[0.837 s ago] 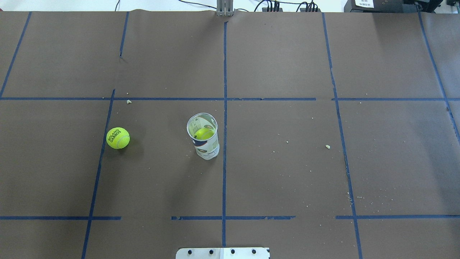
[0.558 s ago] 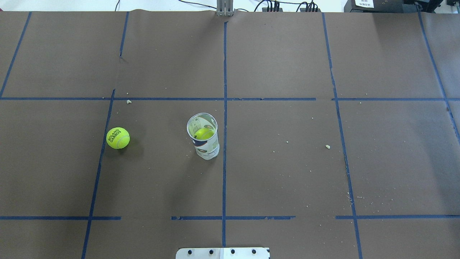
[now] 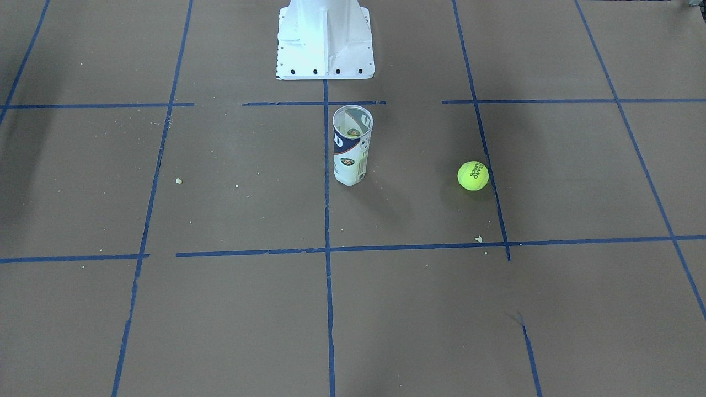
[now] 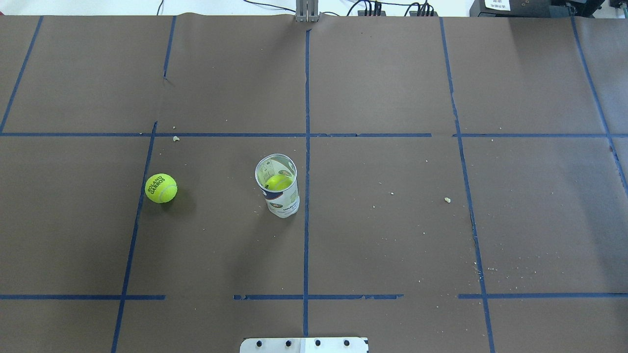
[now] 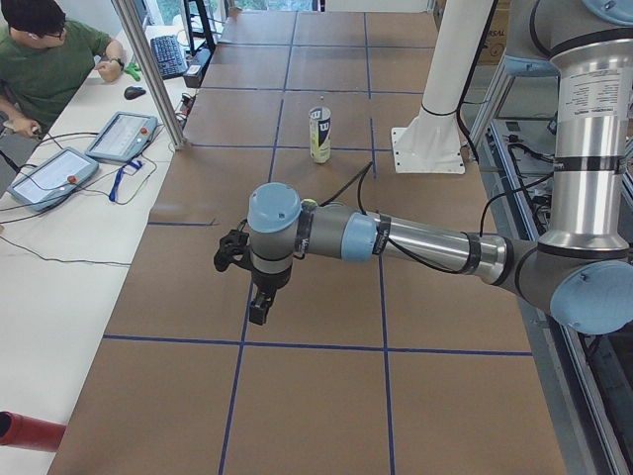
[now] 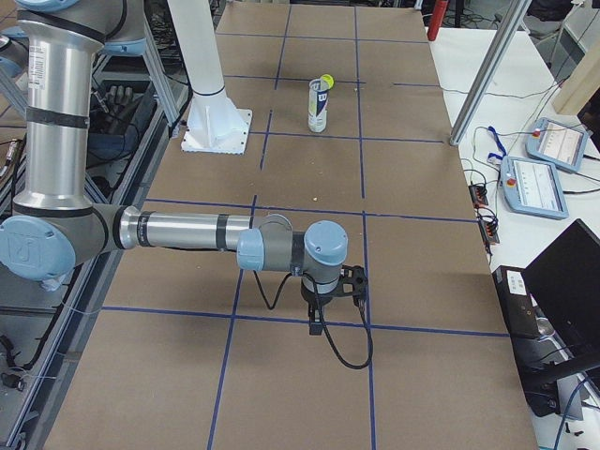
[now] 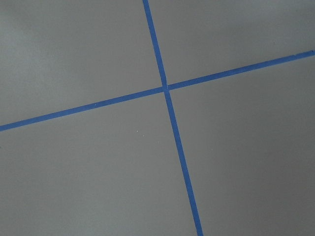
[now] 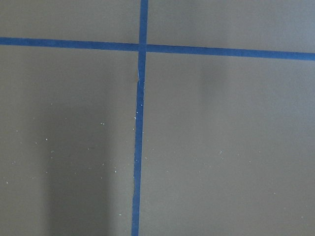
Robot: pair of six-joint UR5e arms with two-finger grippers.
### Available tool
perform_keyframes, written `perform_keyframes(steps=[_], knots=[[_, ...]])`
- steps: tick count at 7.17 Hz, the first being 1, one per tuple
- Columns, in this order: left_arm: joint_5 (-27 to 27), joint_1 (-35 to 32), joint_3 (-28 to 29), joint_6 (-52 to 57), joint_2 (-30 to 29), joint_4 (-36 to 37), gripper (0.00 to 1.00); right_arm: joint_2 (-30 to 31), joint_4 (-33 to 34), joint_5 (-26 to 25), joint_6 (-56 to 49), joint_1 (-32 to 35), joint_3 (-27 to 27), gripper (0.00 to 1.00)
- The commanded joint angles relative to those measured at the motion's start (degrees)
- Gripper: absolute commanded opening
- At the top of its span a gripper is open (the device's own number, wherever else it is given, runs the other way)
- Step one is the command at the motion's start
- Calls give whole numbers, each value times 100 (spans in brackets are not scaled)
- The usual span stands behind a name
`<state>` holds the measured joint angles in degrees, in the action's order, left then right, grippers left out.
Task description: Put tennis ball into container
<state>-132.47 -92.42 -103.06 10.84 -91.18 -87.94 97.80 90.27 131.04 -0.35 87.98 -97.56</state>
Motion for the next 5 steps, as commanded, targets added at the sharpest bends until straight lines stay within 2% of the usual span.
perform_keyframes(steps=[1,2,3,4,5], knots=[[-120,13,303,-3,-409,-291,100,2,0,0,0,0,0,100],[-252,109,356,-812,-436,-885,100,-6,0,0,0,0,0,100],[-227,919,200,-2099,-471,-1639,100,2,0,0,0,0,0,100],[-201,1754,181,-2860,-532,-1882,100,2,0,0,0,0,0,100],[-113,2206,172,-3512,-855,-1884,100,-6,0,0,0,0,0,100]])
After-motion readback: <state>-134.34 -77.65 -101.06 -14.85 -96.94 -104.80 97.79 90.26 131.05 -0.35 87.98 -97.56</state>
